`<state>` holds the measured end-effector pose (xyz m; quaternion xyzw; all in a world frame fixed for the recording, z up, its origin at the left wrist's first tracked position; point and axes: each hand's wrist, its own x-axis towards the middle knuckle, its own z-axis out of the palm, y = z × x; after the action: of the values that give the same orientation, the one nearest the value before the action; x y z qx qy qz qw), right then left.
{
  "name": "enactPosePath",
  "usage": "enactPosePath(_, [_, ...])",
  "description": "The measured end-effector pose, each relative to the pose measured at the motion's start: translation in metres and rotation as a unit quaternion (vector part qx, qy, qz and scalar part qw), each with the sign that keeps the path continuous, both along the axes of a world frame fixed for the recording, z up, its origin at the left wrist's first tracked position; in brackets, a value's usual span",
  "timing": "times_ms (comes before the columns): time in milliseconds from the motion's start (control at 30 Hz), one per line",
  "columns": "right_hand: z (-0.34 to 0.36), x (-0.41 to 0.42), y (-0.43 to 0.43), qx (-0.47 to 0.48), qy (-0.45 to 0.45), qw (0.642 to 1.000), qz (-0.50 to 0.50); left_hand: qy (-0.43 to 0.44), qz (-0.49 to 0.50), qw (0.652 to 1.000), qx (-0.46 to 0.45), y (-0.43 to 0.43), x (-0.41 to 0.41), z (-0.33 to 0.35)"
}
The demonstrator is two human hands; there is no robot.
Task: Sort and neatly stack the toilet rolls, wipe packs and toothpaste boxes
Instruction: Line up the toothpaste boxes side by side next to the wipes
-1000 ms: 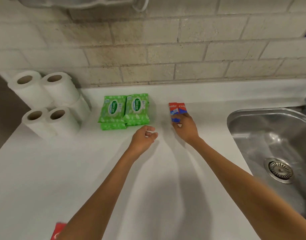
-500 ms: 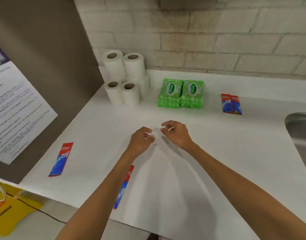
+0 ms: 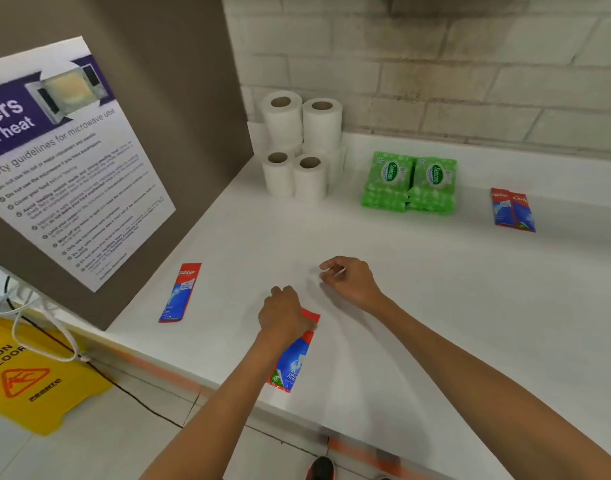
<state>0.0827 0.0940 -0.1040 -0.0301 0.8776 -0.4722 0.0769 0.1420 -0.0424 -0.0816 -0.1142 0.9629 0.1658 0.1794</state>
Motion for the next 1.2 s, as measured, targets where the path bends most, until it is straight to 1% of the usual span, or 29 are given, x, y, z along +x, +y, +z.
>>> enactPosePath(100, [0.000, -0.003, -0.006, -0.002, 0.003, 1.000, 0.004, 0.016, -0.017, 1.000, -0.016, 0.002, -0.001, -0.005])
enactPosePath(300, [-0.004, -0.008, -0.006, -0.006, 0.003, 1.000, -0.023, 0.040, -0.035, 0.999, -0.003, -0.001, -0.014, -0.010])
enactPosePath(400, [-0.005, -0.011, -0.005, -0.005, 0.005, 0.999, -0.032, 0.040, -0.051, 0.998, 0.026, -0.005, -0.025, -0.010])
enactPosePath(567, [-0.005, -0.017, -0.006, 0.003, -0.001, 0.999, -0.037, 0.021, -0.059, 0.991, 0.115, -0.017, -0.043, -0.011])
enactPosePath(667, [-0.003, -0.019, -0.008, -0.002, -0.007, 0.999, -0.032, 0.013, -0.074, 0.988, 0.138, -0.021, -0.049, -0.014])
enactPosePath(800, [-0.002, -0.020, -0.014, -0.021, -0.040, 0.999, -0.017, 0.007, -0.076, 0.983, 0.169, -0.025, -0.054, -0.015])
enactPosePath(933, [0.000, -0.022, -0.014, -0.069, -0.073, 0.994, -0.031, 0.018, -0.069, 0.978, 0.196, -0.027, -0.063, -0.013])
enactPosePath(1000, [0.003, -0.022, -0.012, -0.098, -0.090, 0.990, -0.049, 0.033, -0.060, 0.971, 0.228, -0.026, -0.070, -0.011])
enactPosePath(1100, [0.005, -0.022, -0.003, -0.162, -0.115, 0.977, -0.076, 0.051, -0.018, 0.949, 0.311, -0.016, -0.084, 0.000])
enactPosePath(1200, [0.010, -0.019, 0.014, -0.193, -0.113, 0.970, -0.097, 0.078, 0.024, 0.923, 0.375, 0.005, -0.102, 0.012])
